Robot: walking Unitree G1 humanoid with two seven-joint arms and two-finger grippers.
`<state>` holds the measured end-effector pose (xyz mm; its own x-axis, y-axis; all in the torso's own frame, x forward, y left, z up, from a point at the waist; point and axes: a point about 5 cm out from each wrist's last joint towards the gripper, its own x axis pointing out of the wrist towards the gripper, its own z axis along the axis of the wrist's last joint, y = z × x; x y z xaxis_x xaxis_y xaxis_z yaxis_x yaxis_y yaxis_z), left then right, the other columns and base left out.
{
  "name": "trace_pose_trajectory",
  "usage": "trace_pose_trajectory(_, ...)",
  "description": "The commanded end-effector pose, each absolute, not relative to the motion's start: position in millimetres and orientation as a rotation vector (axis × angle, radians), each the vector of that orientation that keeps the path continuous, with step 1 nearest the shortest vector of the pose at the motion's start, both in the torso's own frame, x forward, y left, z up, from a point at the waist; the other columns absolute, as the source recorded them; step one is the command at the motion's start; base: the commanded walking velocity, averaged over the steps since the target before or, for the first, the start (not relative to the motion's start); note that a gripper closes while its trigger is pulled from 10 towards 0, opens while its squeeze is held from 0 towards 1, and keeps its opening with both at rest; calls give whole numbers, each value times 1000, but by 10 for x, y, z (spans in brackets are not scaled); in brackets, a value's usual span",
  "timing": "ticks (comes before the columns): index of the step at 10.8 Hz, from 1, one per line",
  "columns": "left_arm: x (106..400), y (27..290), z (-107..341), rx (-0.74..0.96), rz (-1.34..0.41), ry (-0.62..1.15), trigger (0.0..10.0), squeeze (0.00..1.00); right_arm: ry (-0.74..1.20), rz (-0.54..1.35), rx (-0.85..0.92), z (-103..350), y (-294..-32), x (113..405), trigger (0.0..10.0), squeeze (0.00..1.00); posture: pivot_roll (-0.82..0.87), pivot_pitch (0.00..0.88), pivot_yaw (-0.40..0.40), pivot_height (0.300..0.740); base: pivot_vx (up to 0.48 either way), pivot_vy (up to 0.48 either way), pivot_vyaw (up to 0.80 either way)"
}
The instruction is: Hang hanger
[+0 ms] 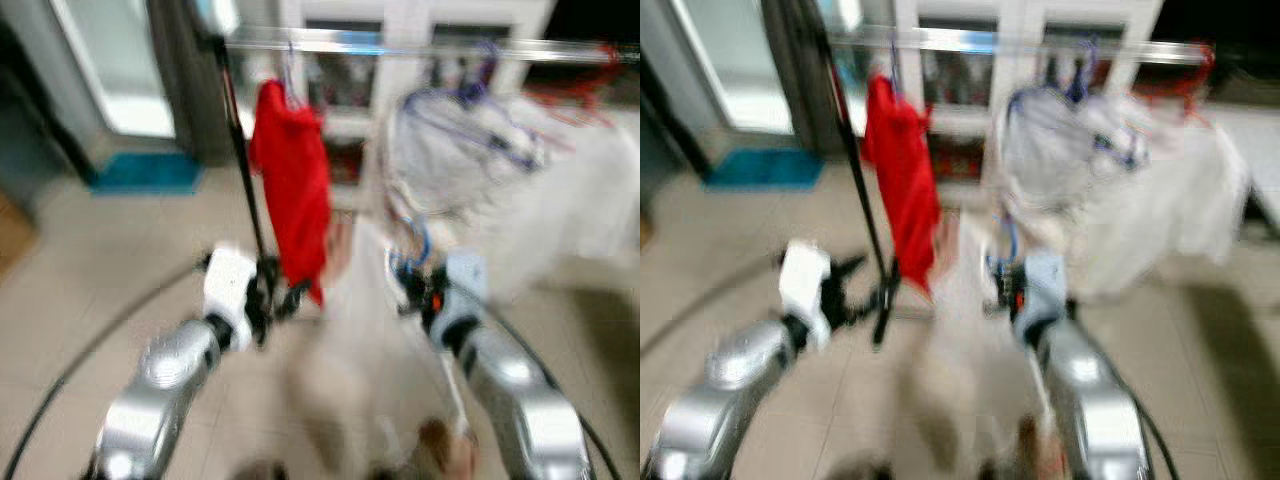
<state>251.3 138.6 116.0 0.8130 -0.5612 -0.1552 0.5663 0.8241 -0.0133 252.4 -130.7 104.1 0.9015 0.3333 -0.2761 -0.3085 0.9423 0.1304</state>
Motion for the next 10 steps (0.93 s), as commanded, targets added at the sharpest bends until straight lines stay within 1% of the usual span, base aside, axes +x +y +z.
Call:
trace_pose_trajectory(1, 2503, 1378, 1142, 33, -603, 164, 10000, 0, 265, 333, 83, 1120, -1309, 2547, 10000, 0, -19, 65, 7, 740, -255, 0, 0)
trace_pose_trajectory(2, 2529, 1382, 1137, 35, -607, 165, 10000, 0, 255, 318, 70, 1121, -1304, 2567, 10000, 0, -33, 57, 17, 740, -251, 0, 0)
trace_pose_trajectory(4, 2638, 1375, 1141, 8, -598, 158, 10000, 0, 237, 257, 35, 1138, -1365, 2559, 10000, 0, -58, 42, 42, 740, 0, 0, 0)
trace_pose_trajectory(6, 2662, 1335, 1170, -21, -613, 146, 10000, 0, 234, 249, 40, 1141, -1418, 2551, 10000, 0, -62, 33, 56, 740, 0, 0, 0)
trace_pose_trajectory(7, 2645, 1322, 1167, 4, -625, 142, 10000, 0, 239, 266, 49, 1126, -1406, 2569, 10000, 0, -51, 35, 50, 740, 0, 0, 0)
trace_pose_trajectory(8, 2637, 1329, 1161, 5, -619, 143, 10000, 0, 238, 282, 45, 1127, -1380, 2579, 10000, 0, -49, 39, 45, 740, 0, -244, 0)
trace_pose_trajectory(9, 2616, 1342, 1155, 3, -612, 146, 10000, 0, 226, 362, 30, 1167, -1284, 2577, 10000, 0, -35, 41, 34, 740, 0, -326, 0)
trace_pose_trajectory(10, 2605, 1341, 1168, 5, -607, 140, 10000, 0, 235, 418, 5, 1155, -1249, 2580, 10000, 0, -23, 35, 23, 740, 0, -330, 475)
